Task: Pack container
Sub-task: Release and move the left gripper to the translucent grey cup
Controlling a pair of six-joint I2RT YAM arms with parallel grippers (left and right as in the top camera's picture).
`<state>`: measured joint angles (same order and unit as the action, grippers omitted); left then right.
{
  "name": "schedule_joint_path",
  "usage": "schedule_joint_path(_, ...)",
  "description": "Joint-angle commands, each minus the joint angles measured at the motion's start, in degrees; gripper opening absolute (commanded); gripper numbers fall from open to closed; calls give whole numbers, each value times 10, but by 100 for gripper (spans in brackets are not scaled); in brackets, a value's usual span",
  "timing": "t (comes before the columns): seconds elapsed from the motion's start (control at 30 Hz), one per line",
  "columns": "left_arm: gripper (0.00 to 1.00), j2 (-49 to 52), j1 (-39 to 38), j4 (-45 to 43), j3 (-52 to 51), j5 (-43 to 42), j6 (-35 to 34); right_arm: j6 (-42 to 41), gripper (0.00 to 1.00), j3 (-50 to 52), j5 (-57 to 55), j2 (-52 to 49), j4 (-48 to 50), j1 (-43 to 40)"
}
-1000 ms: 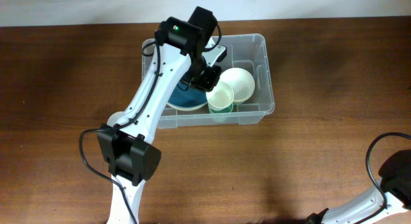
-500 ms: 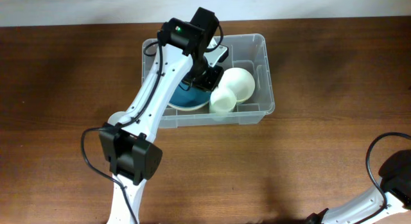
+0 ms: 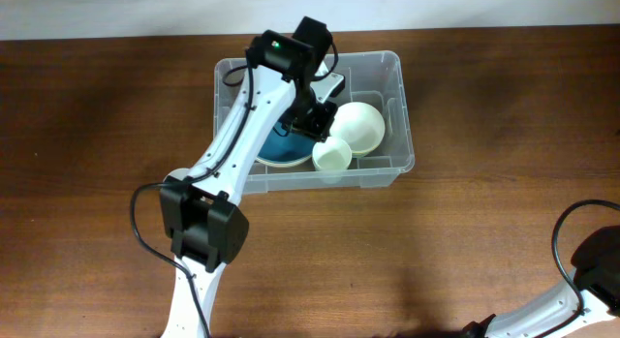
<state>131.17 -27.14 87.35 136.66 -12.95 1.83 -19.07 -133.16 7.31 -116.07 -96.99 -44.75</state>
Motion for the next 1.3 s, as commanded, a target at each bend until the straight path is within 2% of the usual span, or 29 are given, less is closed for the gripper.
schedule_joint_path(0.0, 37, 1, 29, 12, 63, 30, 6, 4, 99, 2, -5, 5, -1, 1)
schedule_joint_path(0.13, 51, -2, 70, 64, 161, 71, 4, 4, 99, 2, -5, 5, -1, 1)
schedule_joint_path(0.2, 55, -3, 94, 94, 206, 86, 4, 4, 99, 2, -5, 5, -1, 1)
schedule_joint_path(0.3, 69, -29, 130, 94, 213, 79, -3, 4, 99, 2, -5, 5, -1, 1)
schedule_joint_path(0.47, 98, -77, 190, 94, 195, 80, -3, 4, 99, 2, -5, 5, -1, 1)
schedule_joint_path(0.6, 100, -144, 238, 94, 121, 83, -7, 4, 99, 2, -5, 5, -1, 1)
schedule_joint_path(0.77, 100, -249, 290, 94, -53, 85, -33, 4, 99, 2, -5, 5, -1, 1)
schedule_joint_path(0.9, 100, -323, 334, 93, -196, 133, -98, 4, 98, 2, -5, 5, -1, 1)
schedule_joint_path(1.0, 100, -359, 367, 82, -272, 133, -102, 4, 99, 2, -5, 5, -1, 1)
schedule_joint_path(1.17, 99, -380, 384, 26, -388, 123, -101, 4, 99, 2, -5, 5, -1, 1)
schedule_joint_path(1.27, 99, -380, 384, -40, -457, 103, -101, 4, 99, 2, -5, 5, -1, 1)
